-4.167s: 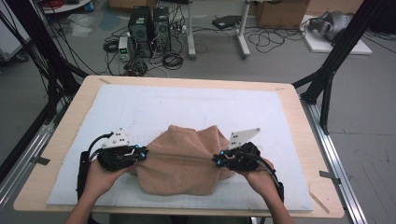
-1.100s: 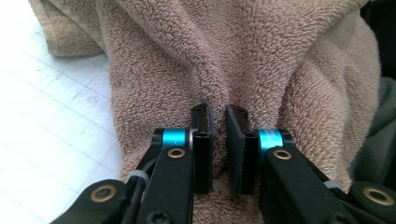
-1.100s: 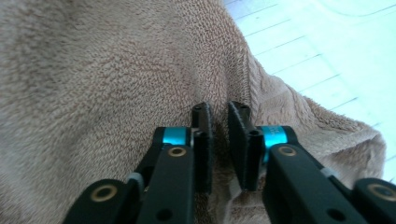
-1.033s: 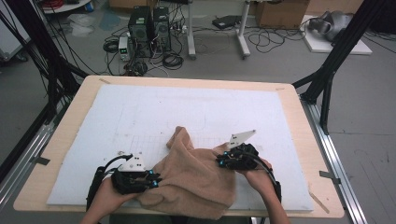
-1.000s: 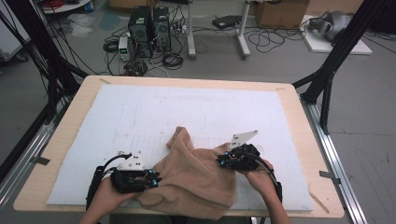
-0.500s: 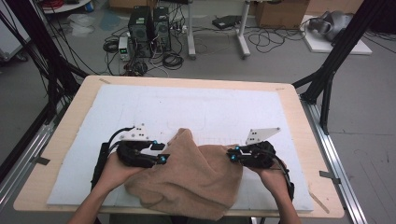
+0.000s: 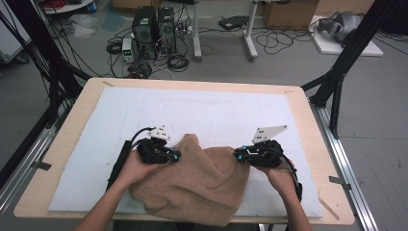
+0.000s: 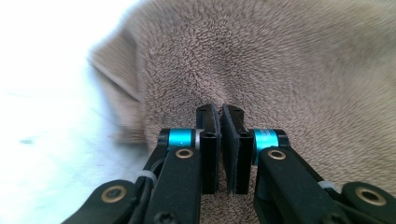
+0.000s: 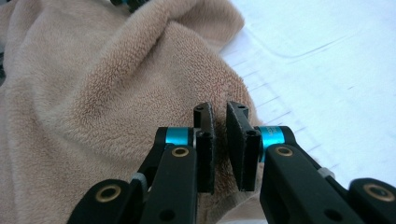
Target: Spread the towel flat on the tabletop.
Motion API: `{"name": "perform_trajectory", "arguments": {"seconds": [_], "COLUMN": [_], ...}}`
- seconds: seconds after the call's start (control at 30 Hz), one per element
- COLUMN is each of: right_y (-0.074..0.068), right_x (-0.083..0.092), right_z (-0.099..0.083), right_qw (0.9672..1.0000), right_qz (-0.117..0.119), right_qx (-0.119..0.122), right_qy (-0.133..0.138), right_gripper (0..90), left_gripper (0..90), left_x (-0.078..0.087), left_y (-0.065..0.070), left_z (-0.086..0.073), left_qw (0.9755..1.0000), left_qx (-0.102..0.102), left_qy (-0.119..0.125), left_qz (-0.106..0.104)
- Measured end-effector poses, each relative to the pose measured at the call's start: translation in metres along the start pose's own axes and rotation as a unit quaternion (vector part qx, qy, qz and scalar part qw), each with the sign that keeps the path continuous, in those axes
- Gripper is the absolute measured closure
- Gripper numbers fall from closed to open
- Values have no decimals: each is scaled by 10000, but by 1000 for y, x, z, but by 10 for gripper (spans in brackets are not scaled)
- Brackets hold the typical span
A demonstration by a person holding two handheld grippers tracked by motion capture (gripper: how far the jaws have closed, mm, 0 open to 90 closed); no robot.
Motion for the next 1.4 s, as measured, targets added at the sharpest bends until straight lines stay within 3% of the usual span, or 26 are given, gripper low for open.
{"name": "perform_trajectory", "arguments": {"seconds": [0.17,0.23,0.3,0.37,0.47,0.57,0.67,0.77,0.87,1.03,1.4], "right_y": [9,11,12,11,7,-1,-8,-13,-19,-24,-24], "right_x": [12,18,23,28,24,9,-9,-24,-35,-34,-32], "right_z": [24,35,46,53,52,37,14,-11,-29,-34,-34], "right_qw": [9996,9989,9981,9971,9977,9993,10000,9994,9984,9987,9990], "right_qz": [-244,-394,-476,-580,-432,-213,12,238,374,361,333], "right_qx": [117,173,245,301,307,228,36,-169,-327,-313,-262], "right_qy": [111,194,306,398,428,203,-16,-199,-273,-168,-154], "right_gripper": [824,824,825,825,824,823,822,820,819,818,818], "left_gripper": [865,865,865,865,866,865,865,865,863,836,691], "left_x": [31,46,63,77,88,90,86,78,67,64,76], "left_y": [-17,-23,-28,-29,-18,0,18,30,33,30,10], "left_z": [12,18,21,20,5,-18,-43,-64,-73,-66,-26], "left_qw": [9977,9945,9897,9866,9879,9918,9960,9983,9993,9996,9981], "left_qx": [146,198,181,160,13,-100,-108,-24,13,67,165], "left_qy": [467,723,964,1085,985,755,484,278,149,192,560], "left_qz": [477,729,1041,1206,1199,1030,740,504,329,184,170]}}
Point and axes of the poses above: each handheld gripper's, and its own axes: x roughly backward along the jaws, z roughly out of its top, y roughly to its right, the point moved 7 cm from there along -x, roughly forward along the jaws, and after that the axes turned 13 degrees about z, right-handed, at the moved point
